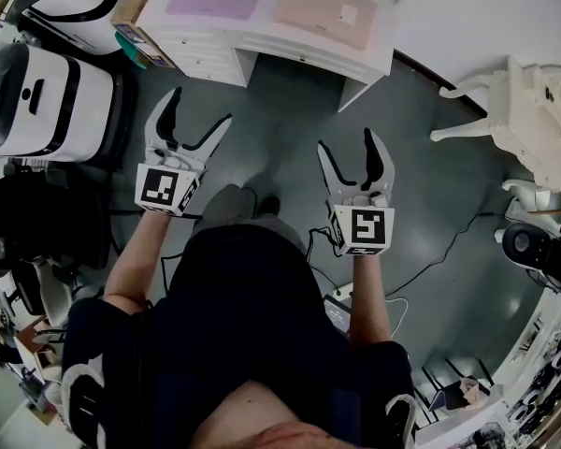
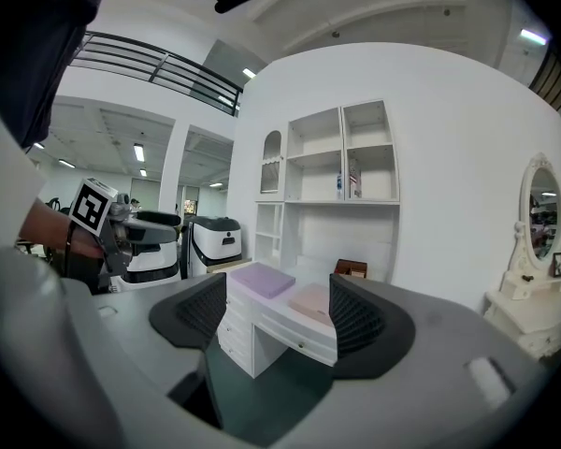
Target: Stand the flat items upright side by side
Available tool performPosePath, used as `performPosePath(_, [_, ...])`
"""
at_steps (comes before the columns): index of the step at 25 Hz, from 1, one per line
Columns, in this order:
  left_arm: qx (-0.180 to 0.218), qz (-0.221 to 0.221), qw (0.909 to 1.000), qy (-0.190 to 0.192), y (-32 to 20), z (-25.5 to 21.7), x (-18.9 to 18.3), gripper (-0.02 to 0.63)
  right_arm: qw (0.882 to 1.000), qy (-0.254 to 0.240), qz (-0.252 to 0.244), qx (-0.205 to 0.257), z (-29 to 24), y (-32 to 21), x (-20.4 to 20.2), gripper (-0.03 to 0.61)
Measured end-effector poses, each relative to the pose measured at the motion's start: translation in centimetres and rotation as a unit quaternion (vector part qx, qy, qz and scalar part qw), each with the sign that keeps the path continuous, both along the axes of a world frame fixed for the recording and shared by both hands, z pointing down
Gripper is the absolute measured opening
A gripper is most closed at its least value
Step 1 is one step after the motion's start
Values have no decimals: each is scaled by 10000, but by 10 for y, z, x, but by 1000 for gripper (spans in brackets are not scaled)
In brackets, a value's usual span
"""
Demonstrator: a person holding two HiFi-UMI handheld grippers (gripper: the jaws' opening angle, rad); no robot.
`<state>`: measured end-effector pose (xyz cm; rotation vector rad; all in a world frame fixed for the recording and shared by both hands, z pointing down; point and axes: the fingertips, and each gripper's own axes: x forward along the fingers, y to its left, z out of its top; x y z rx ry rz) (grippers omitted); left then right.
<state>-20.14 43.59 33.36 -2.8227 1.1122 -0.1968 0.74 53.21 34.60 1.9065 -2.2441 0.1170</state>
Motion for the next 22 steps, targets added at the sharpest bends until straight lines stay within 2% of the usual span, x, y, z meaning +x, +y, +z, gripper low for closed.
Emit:
performPosePath(13, [91, 359, 9993, 16, -46, -3, 37, 434, 9994, -141, 305, -42, 10, -29, 25, 344])
performPosePath(17, [97, 506, 9987, 56, -83, 1, 50, 434, 9991, -86, 411, -93, 15, -58, 30, 344])
performPosePath(22, [-41, 828, 9965, 147, -152, 11, 73, 434, 9976, -145, 640, -235, 27, -122, 47, 342])
